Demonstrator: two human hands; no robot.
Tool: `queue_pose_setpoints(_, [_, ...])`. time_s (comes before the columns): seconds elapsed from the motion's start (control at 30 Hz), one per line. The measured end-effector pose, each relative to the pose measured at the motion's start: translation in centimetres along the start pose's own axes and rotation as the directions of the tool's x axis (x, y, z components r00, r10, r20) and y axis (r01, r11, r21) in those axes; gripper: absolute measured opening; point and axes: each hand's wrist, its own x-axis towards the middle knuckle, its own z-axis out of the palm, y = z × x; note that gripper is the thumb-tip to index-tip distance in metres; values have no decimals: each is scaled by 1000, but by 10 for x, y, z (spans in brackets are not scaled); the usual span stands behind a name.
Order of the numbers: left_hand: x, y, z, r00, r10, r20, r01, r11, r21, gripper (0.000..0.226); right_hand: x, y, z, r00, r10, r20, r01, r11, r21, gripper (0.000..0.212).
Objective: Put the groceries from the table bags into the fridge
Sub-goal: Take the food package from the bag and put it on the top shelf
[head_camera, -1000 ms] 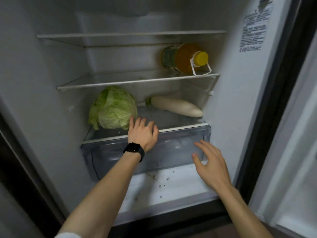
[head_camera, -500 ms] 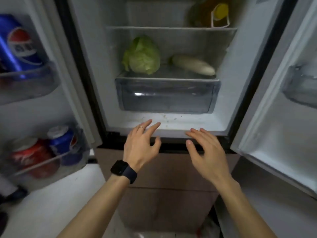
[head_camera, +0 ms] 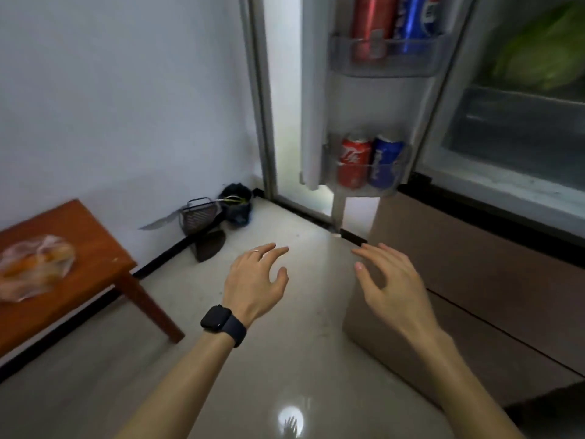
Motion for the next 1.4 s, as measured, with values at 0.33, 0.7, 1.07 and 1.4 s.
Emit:
queue_pose_setpoints(0.33, [-148,-273,-156,928,-331,-168,346,936,64,41,-21,-267,190,912,-286,293,271,958,91,38])
queue_pose_setpoints(0.7, [-259,-464,-258,813,-538,-224,572,810,132,45,-65,-471,336,764,-511,394,460,860,222,36])
queue_pose_setpoints(1.07, [-265,-625,-294,658,-706,-262,752,633,184,43,-21,-584,503,596,-623,506,563,774,290,38])
queue_pose_setpoints(1.4, [-234,-745,-324,565,-802,-197,824,533,192,44,39,-659,628,487,-668,562,577,730,367,35])
